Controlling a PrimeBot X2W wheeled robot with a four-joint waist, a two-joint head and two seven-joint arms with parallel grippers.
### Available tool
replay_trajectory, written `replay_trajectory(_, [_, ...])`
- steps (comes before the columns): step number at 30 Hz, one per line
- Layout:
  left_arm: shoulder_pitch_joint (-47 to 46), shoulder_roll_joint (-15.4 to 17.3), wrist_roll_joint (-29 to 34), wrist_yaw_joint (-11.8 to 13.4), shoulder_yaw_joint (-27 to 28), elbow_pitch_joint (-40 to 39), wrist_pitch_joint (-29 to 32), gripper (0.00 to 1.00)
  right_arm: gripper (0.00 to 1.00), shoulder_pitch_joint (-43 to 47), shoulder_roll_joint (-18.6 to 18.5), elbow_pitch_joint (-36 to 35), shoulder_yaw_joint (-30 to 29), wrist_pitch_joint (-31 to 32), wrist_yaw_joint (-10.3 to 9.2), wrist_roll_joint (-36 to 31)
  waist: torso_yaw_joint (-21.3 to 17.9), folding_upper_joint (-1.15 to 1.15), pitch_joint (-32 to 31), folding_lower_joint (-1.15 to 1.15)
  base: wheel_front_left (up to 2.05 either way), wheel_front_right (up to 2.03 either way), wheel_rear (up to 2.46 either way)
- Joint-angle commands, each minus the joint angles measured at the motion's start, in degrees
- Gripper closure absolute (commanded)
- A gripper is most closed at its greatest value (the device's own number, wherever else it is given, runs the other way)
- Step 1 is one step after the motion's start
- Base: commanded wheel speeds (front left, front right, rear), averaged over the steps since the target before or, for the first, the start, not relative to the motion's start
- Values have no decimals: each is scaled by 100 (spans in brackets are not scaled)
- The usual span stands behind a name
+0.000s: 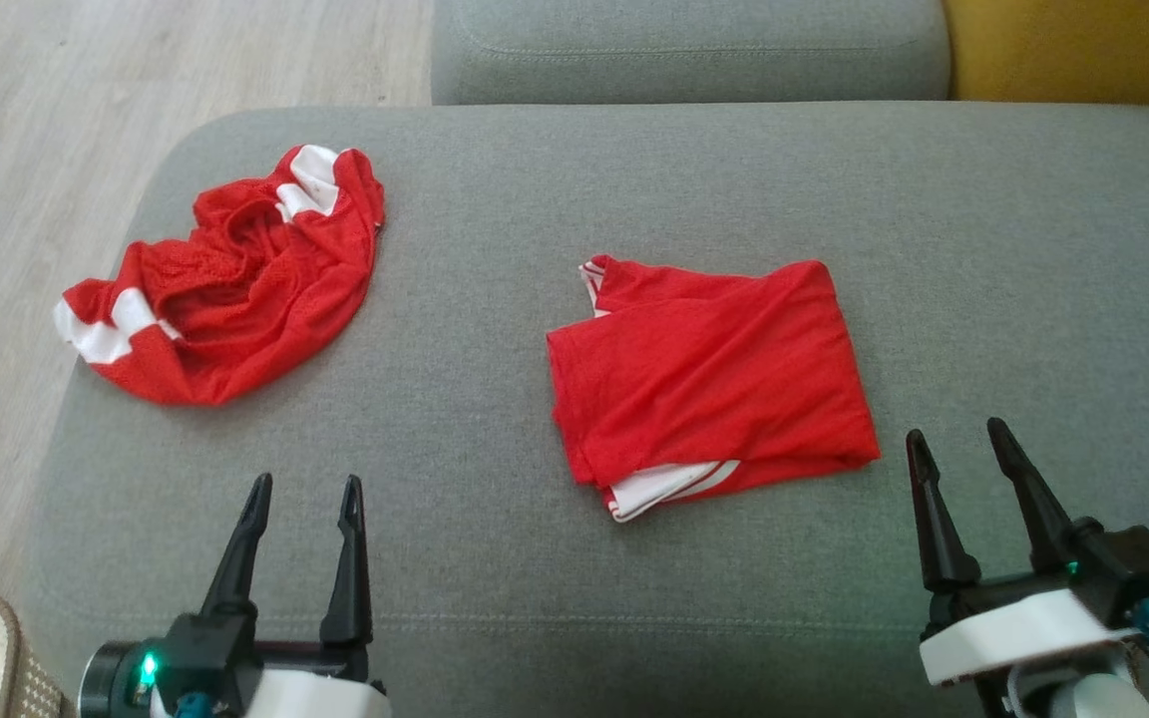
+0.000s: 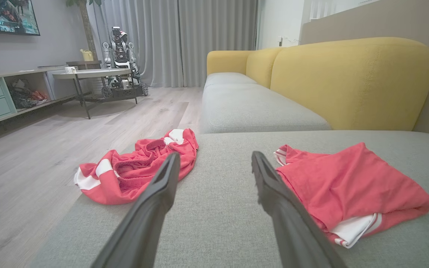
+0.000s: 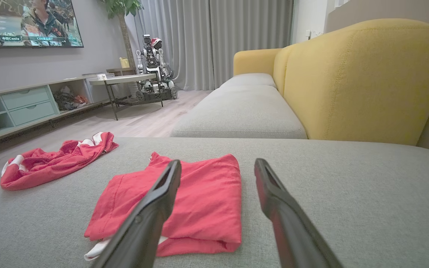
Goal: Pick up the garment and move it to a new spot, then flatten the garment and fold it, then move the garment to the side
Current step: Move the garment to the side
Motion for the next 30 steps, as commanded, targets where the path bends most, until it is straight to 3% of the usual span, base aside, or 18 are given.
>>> replay_trajectory(1, [-165, -35, 64, -6, 171, -164, -30, 0, 0, -142, -41, -169, 145, -37, -1, -1, 13, 0, 5, 0, 0, 0, 0])
replay_trajectory(10, [-192, -50, 104, -52, 113, -85, -30, 0, 0, -160, -40, -123, 126, -37, -1, 28, 113, 0, 71, 0, 0, 0, 0])
replay_trajectory(16, [-406, -55, 174, -116, -43, -128, -30, 0, 0, -810, -39, 477, 152, -37, -1, 343, 229, 0, 465, 0, 0, 0, 0])
replay_trajectory(22, [-815, -59, 205, -194, -237, -193, -30, 0, 0, -1976, -39, 1654, -1, -37, -1, 422, 412, 0, 974, 0, 0, 0, 0])
replay_trajectory(30, [-1192, -64, 162, -188, -493, -189, -30, 0, 0, -3296, -242, 3588, -473, 145, -1, 5, 717, 0, 1434, 0, 0, 0, 0])
